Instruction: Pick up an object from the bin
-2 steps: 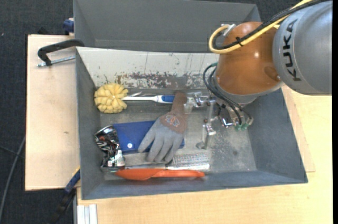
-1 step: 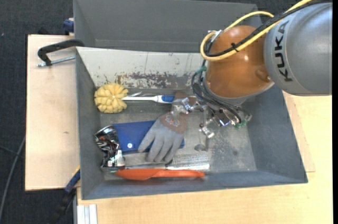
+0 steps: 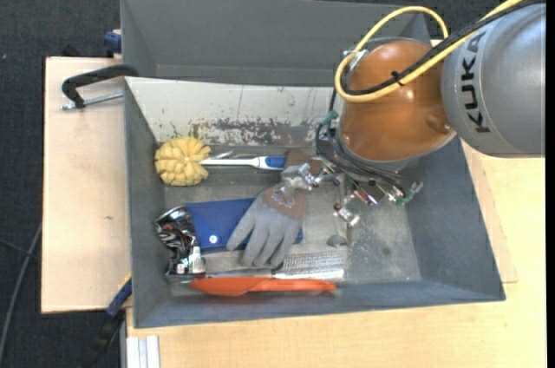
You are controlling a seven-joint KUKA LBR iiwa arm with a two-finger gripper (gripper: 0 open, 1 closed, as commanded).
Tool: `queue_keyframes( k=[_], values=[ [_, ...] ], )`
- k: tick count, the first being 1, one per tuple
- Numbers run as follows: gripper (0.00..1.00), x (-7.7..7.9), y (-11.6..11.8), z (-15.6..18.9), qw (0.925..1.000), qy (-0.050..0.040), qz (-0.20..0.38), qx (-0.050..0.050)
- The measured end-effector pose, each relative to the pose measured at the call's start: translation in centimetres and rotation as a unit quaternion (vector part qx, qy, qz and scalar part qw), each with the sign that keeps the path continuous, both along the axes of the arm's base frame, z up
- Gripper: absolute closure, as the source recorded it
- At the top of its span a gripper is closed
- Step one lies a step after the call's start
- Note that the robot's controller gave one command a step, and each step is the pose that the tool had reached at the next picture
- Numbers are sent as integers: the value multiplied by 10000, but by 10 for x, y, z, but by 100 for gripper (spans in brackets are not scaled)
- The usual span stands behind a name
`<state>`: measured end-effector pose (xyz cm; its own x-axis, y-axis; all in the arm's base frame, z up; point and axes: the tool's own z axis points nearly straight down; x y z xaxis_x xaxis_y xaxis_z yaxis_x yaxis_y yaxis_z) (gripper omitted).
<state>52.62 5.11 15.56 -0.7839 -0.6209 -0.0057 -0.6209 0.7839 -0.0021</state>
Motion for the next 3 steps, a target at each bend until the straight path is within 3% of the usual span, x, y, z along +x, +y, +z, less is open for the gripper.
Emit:
queue_keyframes(
  k=[1, 2, 3],
  values=[
    [0, 3, 16, 36, 9956, 9, -940, 14],
    [0, -4, 1, 34, 10000, -18, 7, 10],
    [0, -5, 1, 34, 9960, -9, 898, -5]
  ],
)
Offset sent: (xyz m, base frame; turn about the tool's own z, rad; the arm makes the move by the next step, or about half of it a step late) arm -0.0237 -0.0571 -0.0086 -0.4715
